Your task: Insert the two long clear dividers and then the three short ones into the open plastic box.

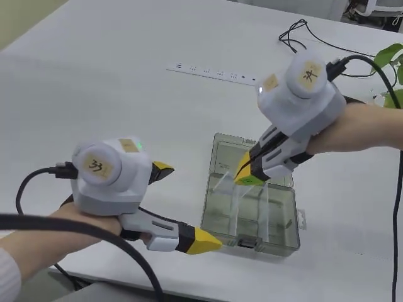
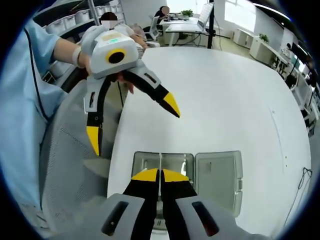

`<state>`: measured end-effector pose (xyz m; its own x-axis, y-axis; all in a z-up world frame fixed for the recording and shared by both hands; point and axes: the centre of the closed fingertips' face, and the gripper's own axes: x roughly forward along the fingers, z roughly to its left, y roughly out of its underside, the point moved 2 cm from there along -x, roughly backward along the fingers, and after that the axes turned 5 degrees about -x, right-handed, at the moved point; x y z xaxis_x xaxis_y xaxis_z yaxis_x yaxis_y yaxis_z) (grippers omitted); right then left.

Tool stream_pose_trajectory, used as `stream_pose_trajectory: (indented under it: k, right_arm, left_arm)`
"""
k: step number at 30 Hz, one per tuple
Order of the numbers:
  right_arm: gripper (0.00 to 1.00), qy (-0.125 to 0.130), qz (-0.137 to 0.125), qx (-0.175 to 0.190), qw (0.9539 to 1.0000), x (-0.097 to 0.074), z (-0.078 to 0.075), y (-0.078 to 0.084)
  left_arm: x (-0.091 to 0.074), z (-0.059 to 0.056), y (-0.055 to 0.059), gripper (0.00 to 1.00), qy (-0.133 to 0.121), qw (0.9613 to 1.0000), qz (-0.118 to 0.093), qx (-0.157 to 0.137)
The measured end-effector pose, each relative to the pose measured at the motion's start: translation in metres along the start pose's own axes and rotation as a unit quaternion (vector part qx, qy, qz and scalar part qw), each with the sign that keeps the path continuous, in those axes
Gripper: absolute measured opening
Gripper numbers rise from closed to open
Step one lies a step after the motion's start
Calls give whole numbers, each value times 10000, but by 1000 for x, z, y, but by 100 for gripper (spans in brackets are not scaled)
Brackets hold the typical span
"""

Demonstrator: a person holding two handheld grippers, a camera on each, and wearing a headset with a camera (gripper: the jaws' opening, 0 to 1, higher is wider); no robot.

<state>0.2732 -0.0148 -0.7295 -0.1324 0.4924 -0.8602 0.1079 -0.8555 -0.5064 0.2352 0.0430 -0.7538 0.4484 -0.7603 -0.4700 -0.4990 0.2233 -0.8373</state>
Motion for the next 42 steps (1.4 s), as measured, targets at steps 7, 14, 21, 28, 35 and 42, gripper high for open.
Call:
stream_pose_trajectory:
  k: [7,14,21,28,35,42]
  right_arm:
    - [2,9,50,-40,10000,5,0,7]
    - [2,1,21,-30,10000,5,-2,6]
    - [2,-4,26,-15,10000,7,-2,6]
    - [2,-7,63,5,10000,11,-2,4]
    - [2,45,103,-14,9999,18,1,-2]
    - [2,87,117,-27,9999,27,4,-3]
  left_arm:
    - [0,-2,5,99,24,10000,28,-53]
    - [1,-1,7,97,29,9999,44,-106]
    - [1,-1,7,97,47,9999,32,-140]
    - [1,1,8,96,31,9999,36,-156]
    - [2,0,10,95,54,9998,43,-182]
    - [1,-1,11,95,58,9998,39,-201]
